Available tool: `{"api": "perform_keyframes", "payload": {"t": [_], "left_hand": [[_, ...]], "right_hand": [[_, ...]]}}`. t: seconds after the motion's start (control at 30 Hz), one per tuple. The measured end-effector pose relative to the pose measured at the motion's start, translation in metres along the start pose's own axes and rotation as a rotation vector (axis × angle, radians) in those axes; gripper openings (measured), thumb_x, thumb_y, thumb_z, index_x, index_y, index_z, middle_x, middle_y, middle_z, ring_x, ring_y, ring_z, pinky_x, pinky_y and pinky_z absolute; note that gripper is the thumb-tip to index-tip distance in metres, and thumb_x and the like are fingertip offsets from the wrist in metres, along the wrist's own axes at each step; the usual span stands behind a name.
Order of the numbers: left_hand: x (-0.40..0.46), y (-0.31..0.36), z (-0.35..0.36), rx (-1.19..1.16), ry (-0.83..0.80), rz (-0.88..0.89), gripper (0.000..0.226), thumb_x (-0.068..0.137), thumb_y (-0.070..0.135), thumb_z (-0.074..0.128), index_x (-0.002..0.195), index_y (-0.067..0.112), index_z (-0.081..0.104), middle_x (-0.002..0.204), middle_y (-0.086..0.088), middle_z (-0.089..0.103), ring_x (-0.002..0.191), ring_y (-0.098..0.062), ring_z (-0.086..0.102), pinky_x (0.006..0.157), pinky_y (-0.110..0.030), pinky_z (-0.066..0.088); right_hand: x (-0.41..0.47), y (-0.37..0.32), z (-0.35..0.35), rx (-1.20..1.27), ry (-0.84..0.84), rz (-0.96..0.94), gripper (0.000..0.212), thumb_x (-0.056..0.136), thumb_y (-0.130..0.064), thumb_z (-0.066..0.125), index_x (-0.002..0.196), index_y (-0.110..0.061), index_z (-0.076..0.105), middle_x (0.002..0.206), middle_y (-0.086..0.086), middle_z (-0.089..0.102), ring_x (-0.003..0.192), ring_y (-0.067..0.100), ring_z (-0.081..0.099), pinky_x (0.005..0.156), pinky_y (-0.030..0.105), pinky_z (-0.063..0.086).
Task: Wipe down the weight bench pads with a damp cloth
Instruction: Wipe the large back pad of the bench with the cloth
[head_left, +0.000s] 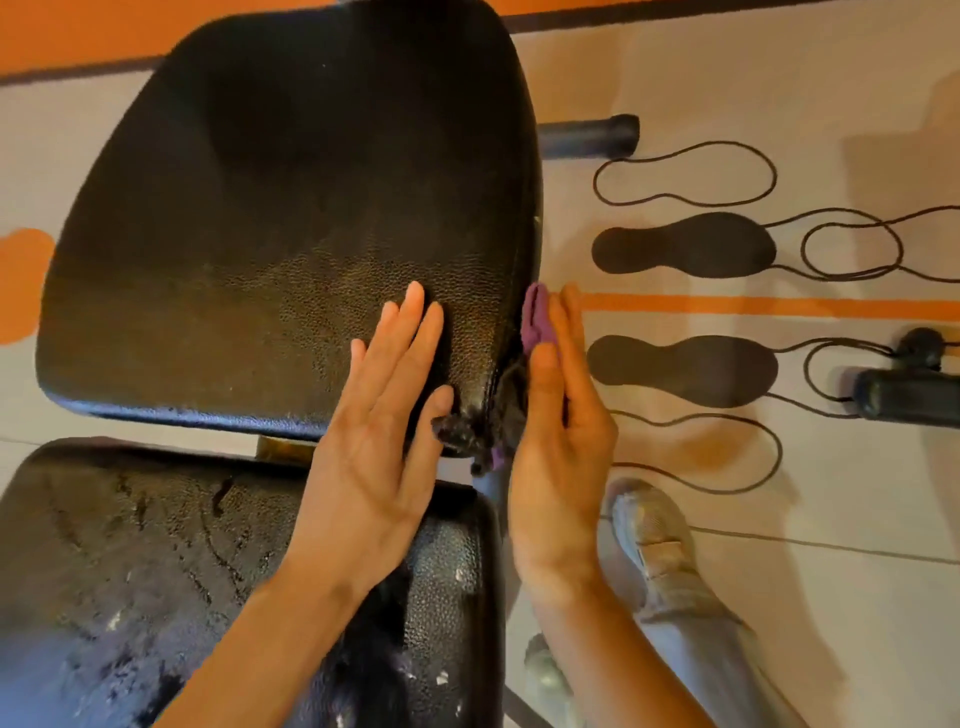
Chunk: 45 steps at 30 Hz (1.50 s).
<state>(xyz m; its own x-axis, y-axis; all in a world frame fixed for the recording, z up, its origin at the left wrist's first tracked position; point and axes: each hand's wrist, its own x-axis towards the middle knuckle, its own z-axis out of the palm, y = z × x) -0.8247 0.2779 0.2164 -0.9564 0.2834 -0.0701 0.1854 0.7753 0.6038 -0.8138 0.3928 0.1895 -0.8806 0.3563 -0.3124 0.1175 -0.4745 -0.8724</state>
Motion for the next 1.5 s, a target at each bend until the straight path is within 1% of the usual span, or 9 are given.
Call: {"api": "perform_keyframes", "payload": {"t": [0.23,0.4,0.6,0.7,0.9,1.07,1.3,1.4,1.5], "left_hand": [[0.035,0.003,0.007,0.016,0.0,0.095,0.049,0.104,0.022,0.037,0.152,0.014,0.03,0.162,0.002,0.022,0.151,-0.009,0.014,0.124,-0.027,0.006],[0.032,0.003,0.011,-0.006,0.0,0.077,0.047,0.105,0.023,0.032,0.152,0.017,0.028,0.162,0.009,0.019,0.151,-0.007,0.011,0.124,-0.03,0.003],[0.034,0.003,0.014,0.035,0.022,0.057,0.047,0.106,0.021,0.032,0.152,0.016,0.027,0.163,0.007,0.019,0.151,-0.007,0.011,0.124,-0.027,0.003],[0.034,0.004,0.015,0.052,0.036,0.058,0.049,0.104,0.022,0.03,0.152,0.016,0.028,0.162,0.006,0.021,0.151,-0.009,0.013,0.124,-0.032,0.008],[0.033,0.005,0.016,0.12,0.061,0.054,0.047,0.104,0.018,0.031,0.152,0.017,0.03,0.161,0.01,0.023,0.15,-0.007,0.015,0.123,-0.033,0.013],[0.035,0.009,0.011,0.03,0.069,0.002,0.047,0.1,0.023,0.037,0.148,0.023,0.039,0.158,0.015,0.031,0.147,-0.009,0.026,0.118,-0.045,0.03],[0.099,0.01,-0.001,0.085,0.119,0.038,0.042,0.097,0.024,0.048,0.139,0.023,0.051,0.15,0.013,0.04,0.14,-0.005,0.036,0.116,-0.042,0.033],[0.136,0.005,-0.001,0.11,0.15,0.05,0.042,0.099,0.027,0.046,0.141,0.022,0.05,0.153,0.01,0.038,0.142,-0.005,0.033,0.116,-0.045,0.032],[0.146,-0.001,0.002,0.089,0.133,0.017,0.043,0.099,0.03,0.043,0.141,0.025,0.049,0.153,0.012,0.037,0.142,-0.003,0.032,0.116,-0.045,0.031]], "right_hand": [[-0.028,0.033,-0.006,-0.169,-0.058,-0.172,0.049,0.099,-0.017,0.043,0.144,-0.034,0.033,0.153,-0.012,0.033,0.145,0.012,0.024,0.116,0.046,0.027],[0.04,0.007,0.0,0.021,-0.147,-0.062,0.04,0.104,-0.017,0.033,0.142,-0.027,0.035,0.145,-0.013,0.043,0.132,-0.005,0.04,0.11,0.02,0.035],[0.013,0.022,-0.001,0.11,-0.088,0.0,0.045,0.101,-0.016,0.039,0.146,-0.016,0.034,0.146,-0.014,0.043,0.136,-0.001,0.037,0.114,0.024,0.031],[-0.02,0.022,-0.004,0.149,-0.069,0.002,0.045,0.101,-0.009,0.038,0.146,-0.016,0.033,0.145,-0.017,0.044,0.136,0.0,0.038,0.107,0.013,0.033],[0.103,-0.003,0.01,0.07,-0.052,0.058,0.033,0.104,-0.026,0.036,0.123,-0.015,0.06,0.104,-0.009,0.067,0.103,0.004,0.064,0.089,0.025,0.052],[0.001,0.023,0.003,0.092,-0.065,-0.061,0.045,0.099,0.005,0.035,0.143,-0.006,0.035,0.144,-0.014,0.047,0.132,0.0,0.043,0.105,0.012,0.035],[0.127,-0.008,0.018,0.16,-0.108,-0.062,0.033,0.103,-0.018,0.039,0.133,-0.022,0.052,0.124,-0.021,0.06,0.118,-0.012,0.051,0.1,0.01,0.04],[0.082,0.017,0.007,0.242,-0.093,-0.049,0.038,0.102,-0.01,0.036,0.139,-0.012,0.045,0.134,-0.01,0.057,0.126,0.0,0.05,0.101,0.013,0.041],[0.034,0.032,0.003,-0.031,-0.081,-0.164,0.041,0.1,-0.024,0.045,0.139,-0.01,0.045,0.132,-0.003,0.058,0.124,0.002,0.051,0.102,0.019,0.043]]}}
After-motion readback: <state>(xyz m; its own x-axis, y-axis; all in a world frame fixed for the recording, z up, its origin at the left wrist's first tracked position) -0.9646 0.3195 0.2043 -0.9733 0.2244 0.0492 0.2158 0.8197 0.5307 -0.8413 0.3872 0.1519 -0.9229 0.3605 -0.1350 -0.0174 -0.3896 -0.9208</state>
